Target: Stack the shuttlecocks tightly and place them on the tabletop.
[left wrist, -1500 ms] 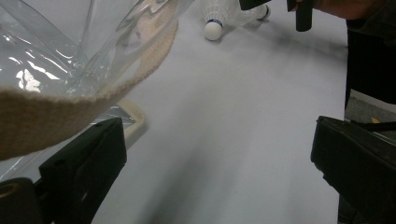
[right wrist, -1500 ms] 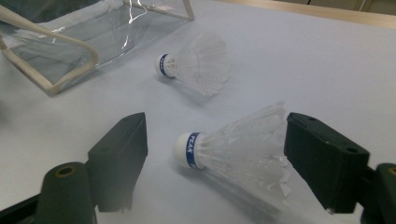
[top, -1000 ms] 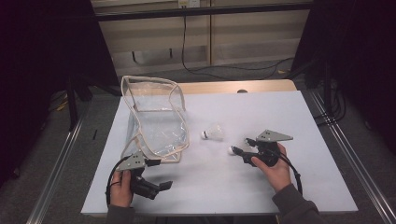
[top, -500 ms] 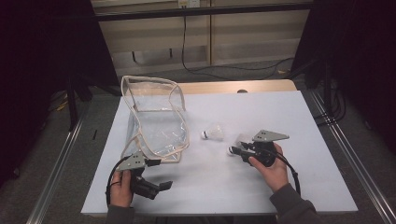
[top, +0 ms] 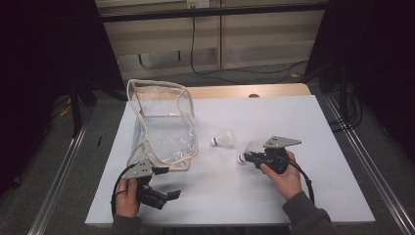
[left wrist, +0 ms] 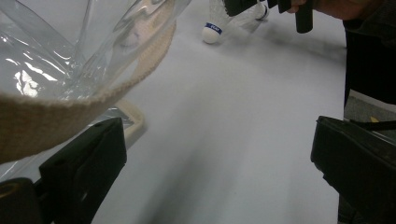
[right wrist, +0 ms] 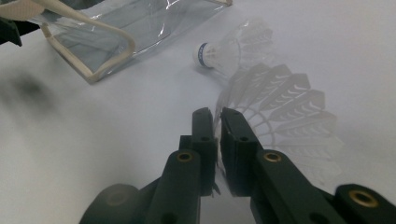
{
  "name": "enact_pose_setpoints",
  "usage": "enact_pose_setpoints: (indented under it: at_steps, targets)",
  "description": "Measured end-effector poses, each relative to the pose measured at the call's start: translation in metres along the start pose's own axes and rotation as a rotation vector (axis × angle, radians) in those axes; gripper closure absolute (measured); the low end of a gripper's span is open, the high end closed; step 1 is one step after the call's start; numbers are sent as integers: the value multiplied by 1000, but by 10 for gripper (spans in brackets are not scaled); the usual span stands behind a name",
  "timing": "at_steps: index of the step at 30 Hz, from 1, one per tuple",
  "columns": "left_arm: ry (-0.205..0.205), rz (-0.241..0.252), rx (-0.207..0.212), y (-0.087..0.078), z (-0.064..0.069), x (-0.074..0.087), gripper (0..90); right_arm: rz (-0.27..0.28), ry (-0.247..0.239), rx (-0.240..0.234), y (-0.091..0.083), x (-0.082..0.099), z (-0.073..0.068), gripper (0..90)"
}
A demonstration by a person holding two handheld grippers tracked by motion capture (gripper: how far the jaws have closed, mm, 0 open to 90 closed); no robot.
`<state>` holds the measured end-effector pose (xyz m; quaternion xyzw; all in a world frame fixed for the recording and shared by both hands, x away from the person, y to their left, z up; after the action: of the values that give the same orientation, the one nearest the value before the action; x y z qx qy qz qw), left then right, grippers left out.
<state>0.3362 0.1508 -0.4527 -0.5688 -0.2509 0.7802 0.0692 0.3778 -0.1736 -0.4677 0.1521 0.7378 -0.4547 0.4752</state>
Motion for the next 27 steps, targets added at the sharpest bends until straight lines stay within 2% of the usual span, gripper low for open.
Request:
enact_pose_setpoints:
  at_steps: [3,9,27]
  targets:
    - [1,-1,0,0,0,0,35,13,25,-4,-1,-2,1,875]
    - [0,-1,-1,0,0,0,35,37,39,0,-2,-6,2,893]
    - [1,1,3,0,0,0,35,91,60,49,0,-26,7,895]
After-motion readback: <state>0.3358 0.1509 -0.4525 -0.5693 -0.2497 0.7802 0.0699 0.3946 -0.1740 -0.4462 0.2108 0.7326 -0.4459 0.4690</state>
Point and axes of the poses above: each handheld gripper's, and its own axes: y roughly forward along the jaws, x roughly out of its underside, z roughly to its right, the point moved 6 cm from there along y, roughly forward along the jaws, and after that the axes turned 6 degrees about x, right-handed, at the moved point
